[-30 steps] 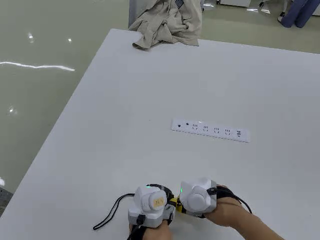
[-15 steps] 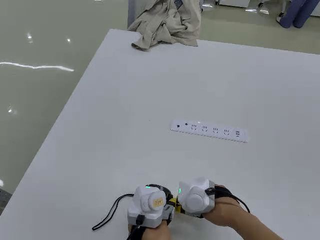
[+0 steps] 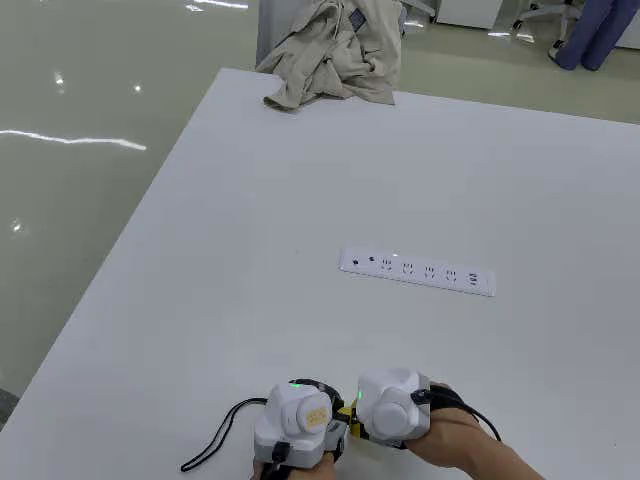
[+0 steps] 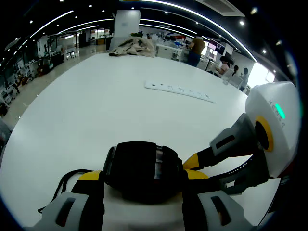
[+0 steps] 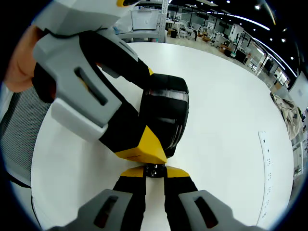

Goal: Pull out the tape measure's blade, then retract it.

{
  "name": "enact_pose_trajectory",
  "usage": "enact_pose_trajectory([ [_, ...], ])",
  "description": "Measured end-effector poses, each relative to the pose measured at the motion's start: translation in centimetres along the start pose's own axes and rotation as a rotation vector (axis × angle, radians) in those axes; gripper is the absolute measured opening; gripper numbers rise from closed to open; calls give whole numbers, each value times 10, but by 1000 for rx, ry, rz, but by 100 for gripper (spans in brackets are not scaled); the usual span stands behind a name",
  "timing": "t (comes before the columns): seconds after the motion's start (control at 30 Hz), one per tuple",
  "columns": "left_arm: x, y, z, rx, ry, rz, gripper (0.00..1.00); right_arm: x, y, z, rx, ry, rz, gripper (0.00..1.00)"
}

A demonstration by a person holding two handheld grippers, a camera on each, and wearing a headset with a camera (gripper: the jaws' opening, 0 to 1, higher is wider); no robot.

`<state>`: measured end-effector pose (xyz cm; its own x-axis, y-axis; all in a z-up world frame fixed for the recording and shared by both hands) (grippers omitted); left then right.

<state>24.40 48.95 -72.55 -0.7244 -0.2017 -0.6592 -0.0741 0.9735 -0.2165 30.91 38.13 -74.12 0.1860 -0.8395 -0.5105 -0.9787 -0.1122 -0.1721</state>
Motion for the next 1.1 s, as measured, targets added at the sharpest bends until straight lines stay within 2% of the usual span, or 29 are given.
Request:
enact_pose_trajectory([
  [0.3,-1,2,-1,10,7,6,64,-2,0,-1,4,8,-10,14],
  [0.53,-5,3,-2,24,-20,2,65,-3,0,0,12,18,-9,15],
  [0.7,-8,3,-2,28,-20,8,66,-3,1,0,17,21,-10,16],
  [1.1,-7,5,-9,35,-14,10,68,-3,3,0,43,26,16,17],
])
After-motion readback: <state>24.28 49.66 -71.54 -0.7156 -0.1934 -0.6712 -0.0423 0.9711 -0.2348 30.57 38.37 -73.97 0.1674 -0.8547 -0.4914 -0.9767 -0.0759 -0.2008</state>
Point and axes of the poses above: the centre of the closed fingertips' face, and the gripper's own axes: z roughly forward along the fingers, y roughly to its left, x roughly out of its underside, the point moved 10 cm from there along -z, roughly backward along the fingers, and after that the axes turned 7 degrees about x, right-handed, at the moved point
